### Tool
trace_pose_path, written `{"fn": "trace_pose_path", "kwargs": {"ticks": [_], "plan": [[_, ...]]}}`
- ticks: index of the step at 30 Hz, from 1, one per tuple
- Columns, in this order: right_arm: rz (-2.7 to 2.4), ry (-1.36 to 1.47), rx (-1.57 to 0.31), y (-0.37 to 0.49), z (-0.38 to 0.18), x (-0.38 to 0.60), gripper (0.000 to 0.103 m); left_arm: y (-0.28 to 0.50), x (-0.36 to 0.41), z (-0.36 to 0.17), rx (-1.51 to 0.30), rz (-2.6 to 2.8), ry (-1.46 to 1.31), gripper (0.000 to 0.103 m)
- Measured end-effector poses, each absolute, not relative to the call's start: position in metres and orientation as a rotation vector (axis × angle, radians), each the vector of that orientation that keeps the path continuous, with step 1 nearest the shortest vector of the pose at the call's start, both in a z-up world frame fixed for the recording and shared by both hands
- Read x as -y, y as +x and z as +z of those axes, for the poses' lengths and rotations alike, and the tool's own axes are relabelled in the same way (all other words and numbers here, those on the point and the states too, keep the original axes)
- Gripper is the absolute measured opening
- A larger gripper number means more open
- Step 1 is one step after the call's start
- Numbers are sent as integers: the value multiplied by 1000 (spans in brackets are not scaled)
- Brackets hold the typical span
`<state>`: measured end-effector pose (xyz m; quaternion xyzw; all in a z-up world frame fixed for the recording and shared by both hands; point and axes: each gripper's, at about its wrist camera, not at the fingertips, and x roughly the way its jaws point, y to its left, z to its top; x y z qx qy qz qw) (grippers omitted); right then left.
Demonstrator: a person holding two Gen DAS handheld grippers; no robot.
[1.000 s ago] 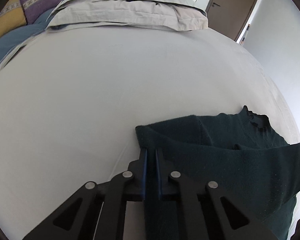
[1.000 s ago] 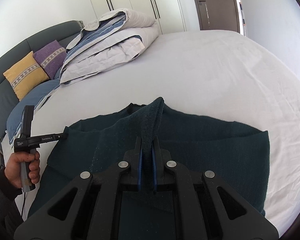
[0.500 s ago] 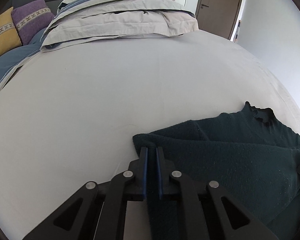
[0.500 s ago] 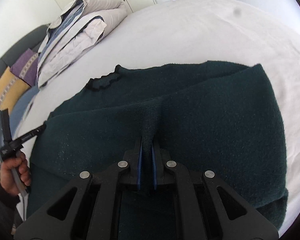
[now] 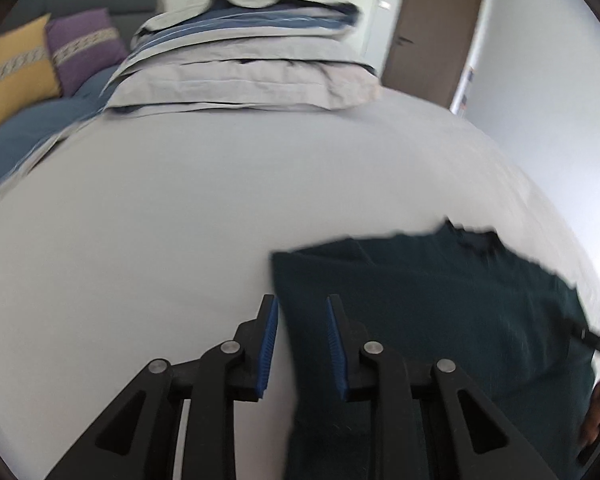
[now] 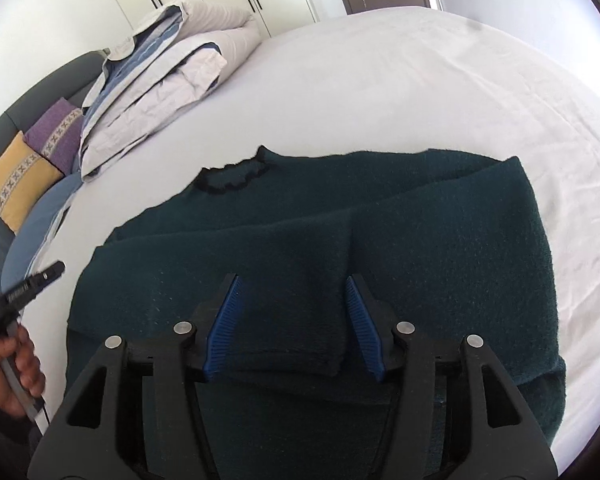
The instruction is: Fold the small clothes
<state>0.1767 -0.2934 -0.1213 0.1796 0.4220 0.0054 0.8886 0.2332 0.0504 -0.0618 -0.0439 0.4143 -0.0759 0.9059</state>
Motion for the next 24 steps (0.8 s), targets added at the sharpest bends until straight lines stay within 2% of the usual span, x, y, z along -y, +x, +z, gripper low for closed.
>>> {"fn": "trace_pose_path", "kwargs": {"ticks": [2,6,9,15,24], "plan": [[1,350,-934,180,-130,290,51,231,-35,-77,-884,-151,-22,27],[-29,352,-938,169,-135,299,26,235,-37,-112,-933,-72,44,32],[-45,419,-939,163,-138,317,14,239,-39,-112,-952,-65,75,36],[-78,427,-954,159,-138,319,6,238,-39,-113,-945,-52,110,37],[-50,512,-940,158,-157,330,5,237,-45,-115,-942,-46,82,41]]}}
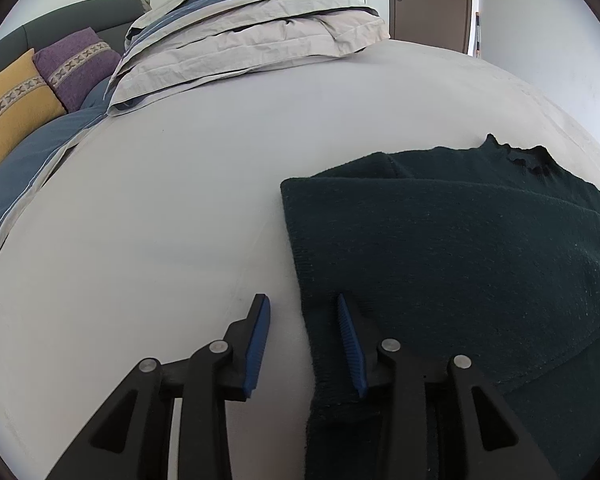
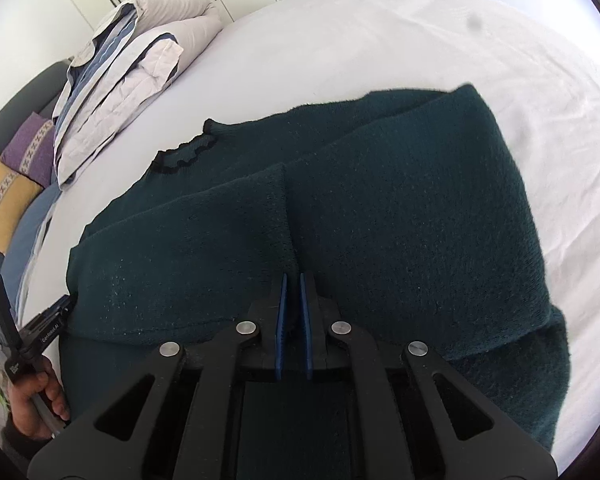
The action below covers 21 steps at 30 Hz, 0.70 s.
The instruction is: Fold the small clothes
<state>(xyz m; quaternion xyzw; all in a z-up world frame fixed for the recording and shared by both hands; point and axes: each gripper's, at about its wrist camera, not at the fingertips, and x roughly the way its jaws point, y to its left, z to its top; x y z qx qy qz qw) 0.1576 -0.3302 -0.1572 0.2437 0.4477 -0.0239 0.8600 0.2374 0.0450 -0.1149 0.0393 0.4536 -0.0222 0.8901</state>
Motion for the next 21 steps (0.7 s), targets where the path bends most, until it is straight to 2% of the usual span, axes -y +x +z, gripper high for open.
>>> {"fn": "trace_pose_path", "kwargs": {"ticks": [2,5,7,9,11,16,21], "plan": [[-31,545,-933,157,-155,336,5,238,-47,-114,-945,-38,78,48],[-95,598,-907,141,-144,343,17,237,-62,-108,-958,-38,11,62],[-115,604,-875,122,-131,345,30,225,-82,-101,-974,-67,-94,62],[-105,605,-801,94,-115,345,66,204,-99,-93,-975,-84,-163,61],[-105,585,-715,58,-98,343,75,174,-119,-85,-965,-101,-239,60],[-71,568,-700,-8,-86,335,75,86,-148,-86,-1008,-188,-380,60],[-73,573,-727,-69,-89,325,75,15,-142,-91,-1044,-259,-346,61]]}}
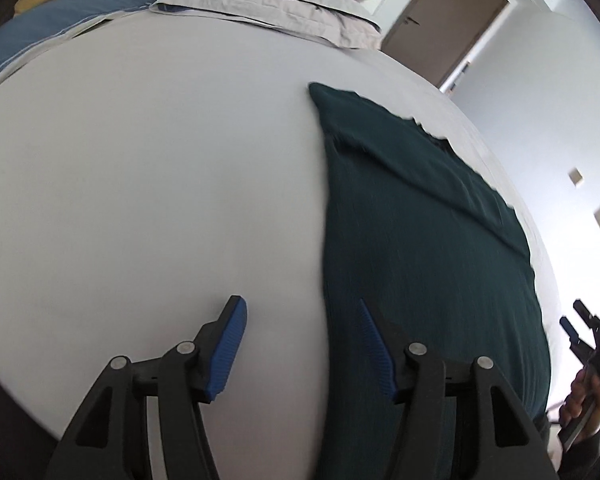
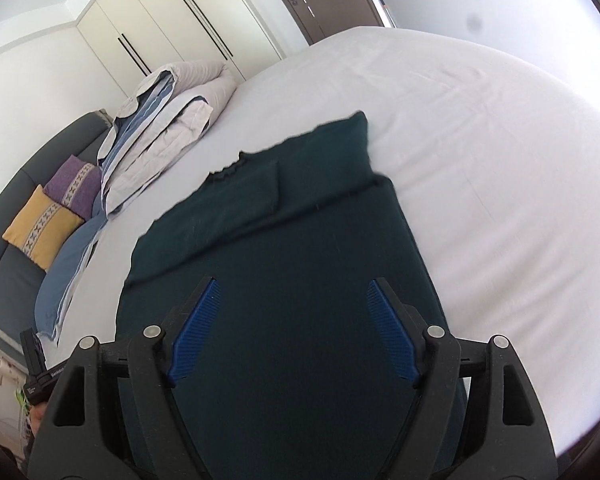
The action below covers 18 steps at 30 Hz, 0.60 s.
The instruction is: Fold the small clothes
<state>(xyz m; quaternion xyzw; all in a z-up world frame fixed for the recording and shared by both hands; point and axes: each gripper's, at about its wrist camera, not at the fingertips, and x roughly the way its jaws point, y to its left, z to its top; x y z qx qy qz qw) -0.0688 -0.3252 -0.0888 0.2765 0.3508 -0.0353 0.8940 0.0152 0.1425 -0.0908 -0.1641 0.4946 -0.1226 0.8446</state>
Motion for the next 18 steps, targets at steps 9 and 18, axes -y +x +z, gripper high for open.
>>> {"fn": "trace_pose_path", "kwargs": {"ticks": [9,18], "plan": [[-23,565,-794,-140,-103,318,64,-50,-147,-96,-1152,-385,-389,62],[4,540,-834,-165,-106,318,61,-66,-144,-105,-1212,-431,-362,60]]}}
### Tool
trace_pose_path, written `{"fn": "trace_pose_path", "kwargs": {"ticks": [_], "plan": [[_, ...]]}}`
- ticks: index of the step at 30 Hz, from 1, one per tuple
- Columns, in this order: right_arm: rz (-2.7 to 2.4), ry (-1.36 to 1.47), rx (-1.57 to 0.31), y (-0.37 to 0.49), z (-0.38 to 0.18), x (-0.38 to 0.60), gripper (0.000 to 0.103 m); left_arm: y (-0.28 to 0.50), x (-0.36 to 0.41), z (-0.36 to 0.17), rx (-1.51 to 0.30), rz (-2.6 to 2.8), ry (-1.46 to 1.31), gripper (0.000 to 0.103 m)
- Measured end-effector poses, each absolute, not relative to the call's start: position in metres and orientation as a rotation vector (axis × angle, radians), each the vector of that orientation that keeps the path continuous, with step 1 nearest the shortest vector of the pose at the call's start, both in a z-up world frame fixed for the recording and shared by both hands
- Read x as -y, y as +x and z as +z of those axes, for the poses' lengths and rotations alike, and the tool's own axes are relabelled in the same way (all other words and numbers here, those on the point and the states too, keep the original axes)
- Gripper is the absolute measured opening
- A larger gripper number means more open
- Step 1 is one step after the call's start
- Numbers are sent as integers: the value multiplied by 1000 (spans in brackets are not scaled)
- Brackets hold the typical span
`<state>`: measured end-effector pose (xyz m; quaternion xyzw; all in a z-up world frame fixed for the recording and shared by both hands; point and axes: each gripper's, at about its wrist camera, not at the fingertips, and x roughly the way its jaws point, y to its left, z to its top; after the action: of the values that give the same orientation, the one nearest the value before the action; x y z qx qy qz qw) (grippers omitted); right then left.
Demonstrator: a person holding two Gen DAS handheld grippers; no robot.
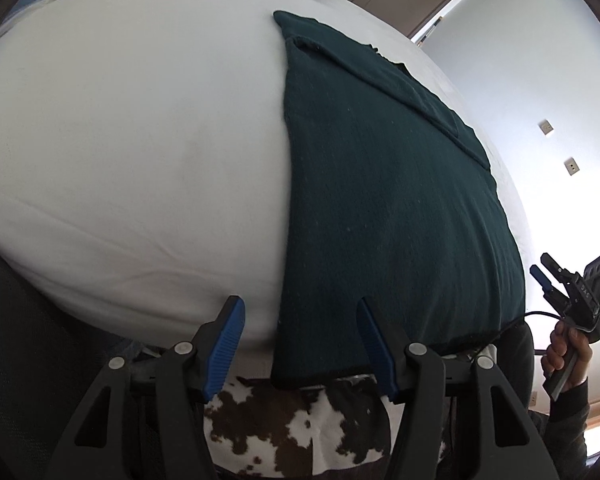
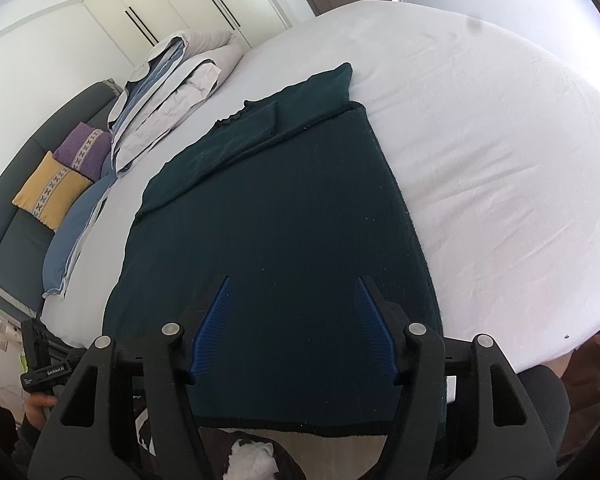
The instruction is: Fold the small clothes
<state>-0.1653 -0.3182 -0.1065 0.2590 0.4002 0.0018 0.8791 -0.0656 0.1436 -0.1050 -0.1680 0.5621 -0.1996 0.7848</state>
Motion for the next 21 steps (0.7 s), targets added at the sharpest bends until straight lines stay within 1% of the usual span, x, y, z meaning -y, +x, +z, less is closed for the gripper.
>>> {"fn": "trace_pose_path", "kwargs": {"ticks": [1,2,3,5,6,10,19,20,21], "plan": [[4,540,-838,-167,-106,319,61,-67,-143,-106,-1222,-437,-371,58],[3,540,-842,-168,-106,319,61,-67,-144,-107,-1227,-440,-372,53],[1,541,-845,-170,-106,320,60,-68,-143,-109,-1236,-446,-371,50],[-2,542,-850,-174,-106,322,57,-70,-138,-113,-1256,-459,-361,39],[-6,543,-855,-176,-106,324,57,-71,-135,-114,-1263,-459,-353,37],[-26,542,-859,-183,-103,332,57,-70,-132,-122,-1272,-444,-381,32],[-78,562,-910,-205,-100,369,57,-71,-148,-123,-1270,-450,-462,32],[-78,564,-927,-207,-101,373,57,-71,-148,-123,-1269,-449,-461,31],[-78,564,-950,-209,-104,377,57,-72,-148,-123,-1264,-447,-460,27]]}}
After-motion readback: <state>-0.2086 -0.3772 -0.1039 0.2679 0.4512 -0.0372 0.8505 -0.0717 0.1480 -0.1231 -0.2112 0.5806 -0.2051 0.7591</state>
